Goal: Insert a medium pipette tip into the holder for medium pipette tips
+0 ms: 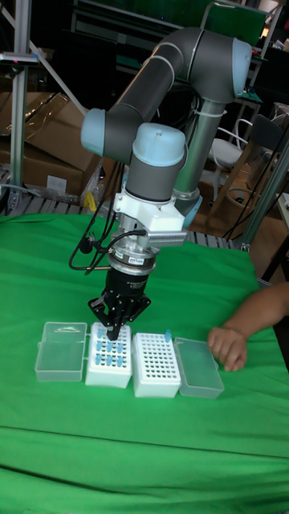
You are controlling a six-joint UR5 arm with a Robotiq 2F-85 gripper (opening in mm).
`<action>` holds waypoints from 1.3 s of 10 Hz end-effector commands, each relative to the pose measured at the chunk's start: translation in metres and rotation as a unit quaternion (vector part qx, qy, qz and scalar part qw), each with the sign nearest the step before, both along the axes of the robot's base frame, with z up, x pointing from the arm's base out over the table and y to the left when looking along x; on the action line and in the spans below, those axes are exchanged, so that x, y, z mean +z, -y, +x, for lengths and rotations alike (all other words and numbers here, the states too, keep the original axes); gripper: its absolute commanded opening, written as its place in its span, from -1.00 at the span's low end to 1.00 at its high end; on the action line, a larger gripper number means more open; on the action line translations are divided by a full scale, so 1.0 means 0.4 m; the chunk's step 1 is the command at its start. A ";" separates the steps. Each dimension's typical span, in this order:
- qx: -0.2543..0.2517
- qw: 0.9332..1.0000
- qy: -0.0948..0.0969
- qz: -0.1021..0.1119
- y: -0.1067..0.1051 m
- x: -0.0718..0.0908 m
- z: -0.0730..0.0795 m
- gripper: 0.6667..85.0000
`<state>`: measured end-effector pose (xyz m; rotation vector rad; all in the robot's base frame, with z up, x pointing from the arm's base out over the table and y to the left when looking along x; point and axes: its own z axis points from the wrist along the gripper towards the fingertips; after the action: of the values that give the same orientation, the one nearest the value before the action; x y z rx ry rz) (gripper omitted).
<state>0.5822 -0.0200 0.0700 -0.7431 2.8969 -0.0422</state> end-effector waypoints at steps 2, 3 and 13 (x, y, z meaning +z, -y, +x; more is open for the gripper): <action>0.021 1.000 -0.019 0.004 -0.008 0.014 -0.019 -0.42; 0.023 0.999 -0.021 0.005 -0.009 0.015 -0.022 -0.30; 0.028 0.999 -0.018 0.009 -0.007 0.004 -0.028 -0.30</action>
<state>0.5680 -0.0189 0.0720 -0.8431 2.9153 -0.0081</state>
